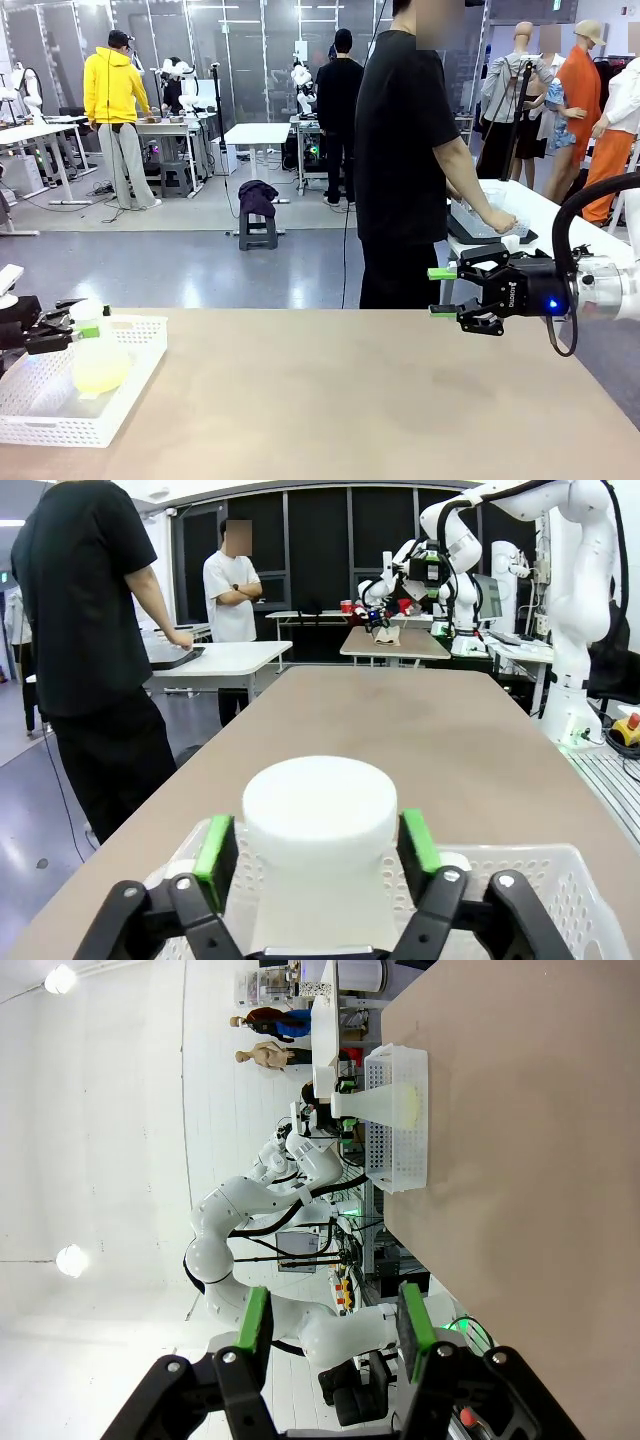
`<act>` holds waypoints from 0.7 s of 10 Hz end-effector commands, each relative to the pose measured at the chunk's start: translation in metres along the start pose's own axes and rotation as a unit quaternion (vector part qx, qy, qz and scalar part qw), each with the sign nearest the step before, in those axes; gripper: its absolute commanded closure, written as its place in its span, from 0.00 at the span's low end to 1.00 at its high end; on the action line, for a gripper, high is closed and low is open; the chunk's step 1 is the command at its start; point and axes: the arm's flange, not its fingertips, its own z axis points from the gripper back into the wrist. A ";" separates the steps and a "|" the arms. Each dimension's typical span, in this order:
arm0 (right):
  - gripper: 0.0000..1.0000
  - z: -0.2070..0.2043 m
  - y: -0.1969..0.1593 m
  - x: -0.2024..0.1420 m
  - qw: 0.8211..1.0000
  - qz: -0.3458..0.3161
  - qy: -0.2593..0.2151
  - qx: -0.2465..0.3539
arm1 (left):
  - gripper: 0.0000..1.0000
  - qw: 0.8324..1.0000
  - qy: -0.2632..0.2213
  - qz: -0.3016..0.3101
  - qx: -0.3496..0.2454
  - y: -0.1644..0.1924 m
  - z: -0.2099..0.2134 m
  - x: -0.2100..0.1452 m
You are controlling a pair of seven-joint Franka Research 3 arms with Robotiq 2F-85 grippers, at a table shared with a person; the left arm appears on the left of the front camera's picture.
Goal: Prepare the solutions needed for the experiment.
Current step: When the human places the Big flask in the center of the table, pick up the Big flask and place it in the left Organizing basket.
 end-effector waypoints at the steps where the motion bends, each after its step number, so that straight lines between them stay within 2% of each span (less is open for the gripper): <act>1: 0.36 0.000 0.001 0.000 1.000 0.000 -0.001 0.007 | 0.00 1.000 0.013 0.007 0.013 -0.008 0.012 0.009; 7: 0.36 0.000 0.001 0.000 1.000 0.000 -0.001 0.007 | 0.00 1.000 0.003 0.000 0.014 -0.003 0.015 0.003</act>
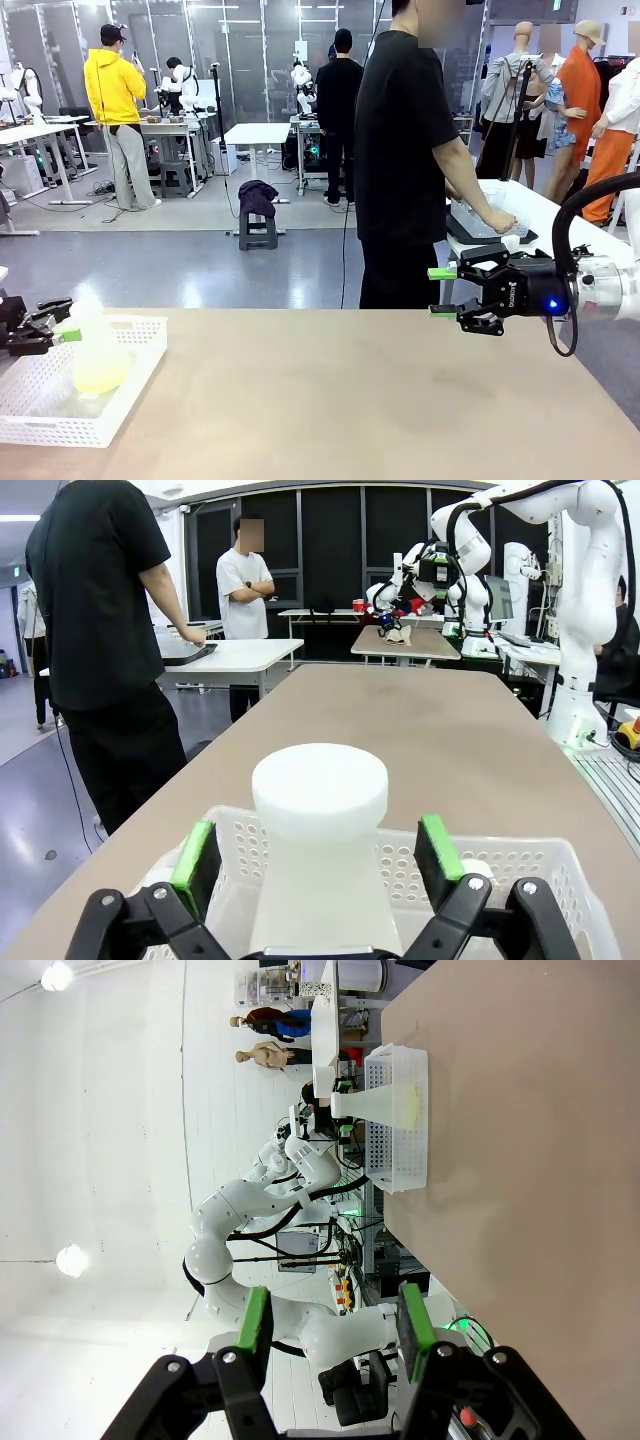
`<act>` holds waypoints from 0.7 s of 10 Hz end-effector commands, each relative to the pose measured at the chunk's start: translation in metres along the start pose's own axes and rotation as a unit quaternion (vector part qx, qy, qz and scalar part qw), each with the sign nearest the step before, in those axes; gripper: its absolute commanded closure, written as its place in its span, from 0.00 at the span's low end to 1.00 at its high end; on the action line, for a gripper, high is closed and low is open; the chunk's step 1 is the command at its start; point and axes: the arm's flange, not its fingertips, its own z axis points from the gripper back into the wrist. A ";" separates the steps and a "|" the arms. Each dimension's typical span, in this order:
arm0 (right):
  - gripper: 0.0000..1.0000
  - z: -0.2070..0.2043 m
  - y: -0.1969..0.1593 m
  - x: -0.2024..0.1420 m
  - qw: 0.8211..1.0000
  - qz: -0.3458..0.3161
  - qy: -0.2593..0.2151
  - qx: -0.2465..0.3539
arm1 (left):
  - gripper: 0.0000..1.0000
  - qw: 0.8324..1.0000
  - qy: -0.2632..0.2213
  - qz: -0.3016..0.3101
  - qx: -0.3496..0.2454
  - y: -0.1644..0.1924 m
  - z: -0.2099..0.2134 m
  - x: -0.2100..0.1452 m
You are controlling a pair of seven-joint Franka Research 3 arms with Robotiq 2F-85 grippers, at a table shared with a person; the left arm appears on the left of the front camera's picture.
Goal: Prepare the solutions needed for the experiment.
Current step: When the human places the Big flask in the center of the table, pick up the Big flask and place it in the left Organizing basket.
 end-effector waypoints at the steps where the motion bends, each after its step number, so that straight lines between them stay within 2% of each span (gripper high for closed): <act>1: 0.36 0.000 0.001 0.000 1.000 0.000 -0.001 0.007 | 0.00 1.000 0.001 -0.003 -0.001 0.002 -0.001 0.000; 5: 0.36 0.000 0.001 0.000 1.000 0.000 -0.001 0.007 | 0.00 1.000 0.000 0.000 0.000 0.000 0.000 0.000; 7: 0.36 0.000 0.001 0.000 1.000 0.000 -0.001 0.007 | 0.00 0.999 0.015 0.018 0.041 -0.007 0.044 0.010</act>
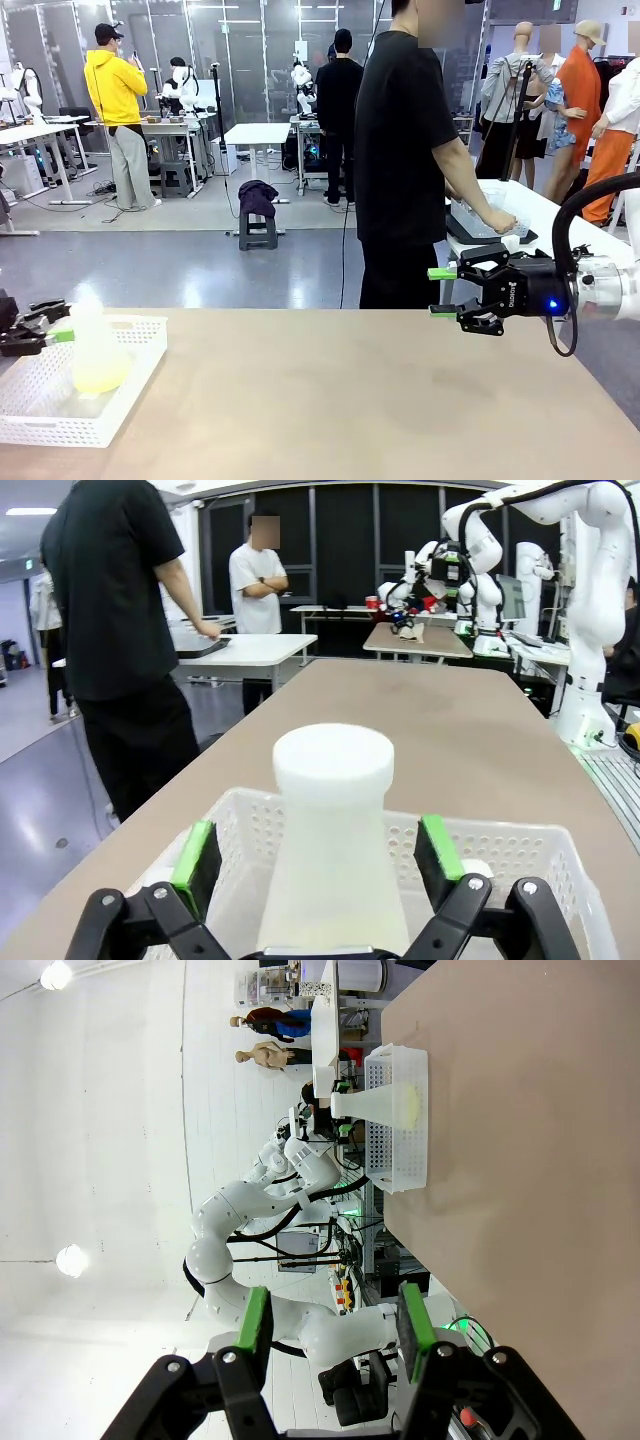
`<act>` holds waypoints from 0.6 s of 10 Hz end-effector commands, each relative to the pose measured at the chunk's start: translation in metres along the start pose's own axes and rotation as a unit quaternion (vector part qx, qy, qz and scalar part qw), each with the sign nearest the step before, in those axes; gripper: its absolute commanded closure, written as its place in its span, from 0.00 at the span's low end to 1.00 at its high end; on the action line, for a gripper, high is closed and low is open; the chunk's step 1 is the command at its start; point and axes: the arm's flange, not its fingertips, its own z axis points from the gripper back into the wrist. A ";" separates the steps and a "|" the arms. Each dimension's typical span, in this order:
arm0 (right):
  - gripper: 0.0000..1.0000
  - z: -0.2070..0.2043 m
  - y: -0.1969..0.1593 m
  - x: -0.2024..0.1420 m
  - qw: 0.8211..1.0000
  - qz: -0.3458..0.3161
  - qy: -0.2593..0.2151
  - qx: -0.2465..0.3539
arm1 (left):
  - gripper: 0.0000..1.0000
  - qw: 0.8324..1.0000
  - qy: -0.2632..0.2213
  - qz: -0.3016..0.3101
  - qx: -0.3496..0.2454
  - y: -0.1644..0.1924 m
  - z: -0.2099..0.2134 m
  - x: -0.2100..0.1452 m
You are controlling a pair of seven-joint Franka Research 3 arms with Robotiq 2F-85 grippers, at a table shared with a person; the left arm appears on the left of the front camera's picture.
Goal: Prepare the solutions needed for the experiment.
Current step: When the human places the Big flask in the center of the table, pick up the Big flask and place it in the left Organizing basket.
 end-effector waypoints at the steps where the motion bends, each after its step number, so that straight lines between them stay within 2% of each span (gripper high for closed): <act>1: 0.36 0.000 0.001 0.000 1.000 0.000 -0.001 0.007 | 0.00 0.999 0.006 0.018 0.035 -0.011 0.037 0.016; 2: 0.36 0.000 0.001 0.000 1.000 0.000 -0.001 0.007 | 0.00 0.999 0.001 0.031 0.040 -0.018 0.050 0.028; 3: 0.36 0.000 0.001 0.000 1.000 0.000 -0.001 0.007 | 0.00 0.997 -0.010 0.075 0.027 -0.027 0.058 0.037; 4: 0.36 0.000 0.001 0.000 1.000 0.000 -0.001 0.007 | 0.00 0.990 -0.019 0.136 0.014 -0.033 0.057 0.046; 5: 0.36 0.000 0.001 0.000 1.000 0.000 -0.001 0.007 | 0.00 0.983 -0.052 0.176 -0.018 -0.044 0.054 0.059; 6: 0.36 0.000 0.001 0.000 1.000 0.000 -0.001 0.007 | 0.00 0.970 -0.044 0.238 -0.022 -0.058 0.049 0.073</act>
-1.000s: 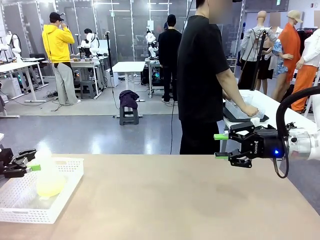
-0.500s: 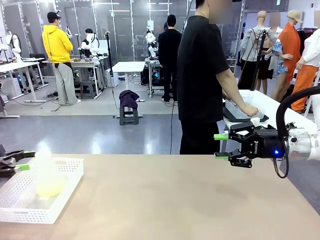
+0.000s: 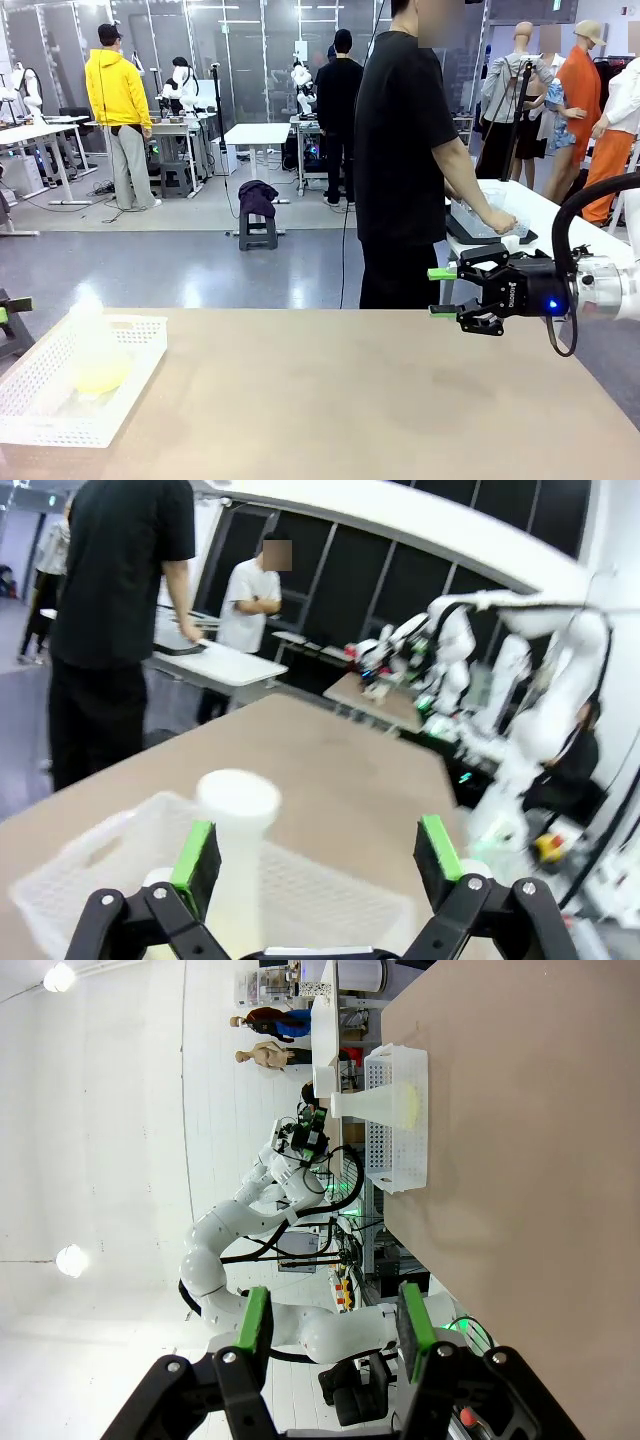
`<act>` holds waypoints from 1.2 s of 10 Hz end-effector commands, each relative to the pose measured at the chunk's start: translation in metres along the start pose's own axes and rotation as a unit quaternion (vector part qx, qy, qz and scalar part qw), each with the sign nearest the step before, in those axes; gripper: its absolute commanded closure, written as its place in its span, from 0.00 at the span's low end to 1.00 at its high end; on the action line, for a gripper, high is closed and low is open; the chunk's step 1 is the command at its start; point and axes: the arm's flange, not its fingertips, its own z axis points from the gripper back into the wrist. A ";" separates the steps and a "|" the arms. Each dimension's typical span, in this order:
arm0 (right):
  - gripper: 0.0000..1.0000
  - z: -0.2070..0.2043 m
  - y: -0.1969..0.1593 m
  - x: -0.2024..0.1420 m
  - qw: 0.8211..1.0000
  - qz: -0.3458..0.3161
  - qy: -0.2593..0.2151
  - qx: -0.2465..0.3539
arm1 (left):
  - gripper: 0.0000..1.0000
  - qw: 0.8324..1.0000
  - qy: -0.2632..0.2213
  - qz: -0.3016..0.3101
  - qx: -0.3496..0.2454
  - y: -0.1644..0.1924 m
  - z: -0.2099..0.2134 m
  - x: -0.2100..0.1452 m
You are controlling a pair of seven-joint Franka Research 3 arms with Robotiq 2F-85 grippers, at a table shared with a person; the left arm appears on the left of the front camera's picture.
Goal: Prepare the solutions needed for the experiment.
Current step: When the human places the Big flask in the center of the table, pick up the Big flask and place it in the left Organizing basket.
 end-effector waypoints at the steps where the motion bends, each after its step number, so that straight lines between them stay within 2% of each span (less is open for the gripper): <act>1: 0.36 0.000 0.001 0.000 1.000 0.000 -0.001 0.007 | 0.00 0.993 0.003 0.119 -0.003 -0.029 -0.011 0.019; 2: 0.36 0.000 0.001 0.000 1.000 0.000 -0.001 0.007 | 0.00 0.981 0.000 0.192 0.014 -0.034 -0.016 0.028; 3: 0.36 0.000 0.001 0.000 1.000 0.000 -0.001 0.007 | 0.00 0.951 -0.017 0.310 0.013 -0.035 -0.019 0.036; 4: 0.36 0.000 0.001 0.000 1.000 0.000 -0.001 0.007 | 0.00 0.924 0.009 0.382 0.007 -0.037 -0.023 0.040; 5: 0.36 0.000 0.001 0.000 1.000 0.000 -0.001 0.007 | 0.00 0.897 0.008 0.442 -0.001 -0.036 -0.027 0.042; 6: 0.36 0.000 0.001 0.000 1.000 0.000 -0.001 0.007 | 0.00 0.861 0.019 0.507 -0.015 -0.034 -0.029 0.042; 8: 0.36 0.000 0.001 0.000 1.000 0.000 -0.001 0.007 | 0.00 0.816 0.069 0.573 -0.006 -0.029 -0.026 0.037; 9: 0.36 0.000 0.001 0.000 1.000 0.000 -0.001 0.007 | 0.00 0.795 0.117 0.595 -0.011 -0.032 -0.028 0.035; 11: 0.36 0.000 0.001 0.000 1.000 0.000 -0.001 0.007 | 0.00 0.784 0.152 0.602 -0.028 -0.030 -0.031 0.034; 12: 0.36 0.000 0.001 0.000 1.000 0.000 -0.001 0.007 | 0.00 0.788 0.156 0.594 -0.037 -0.029 -0.032 0.034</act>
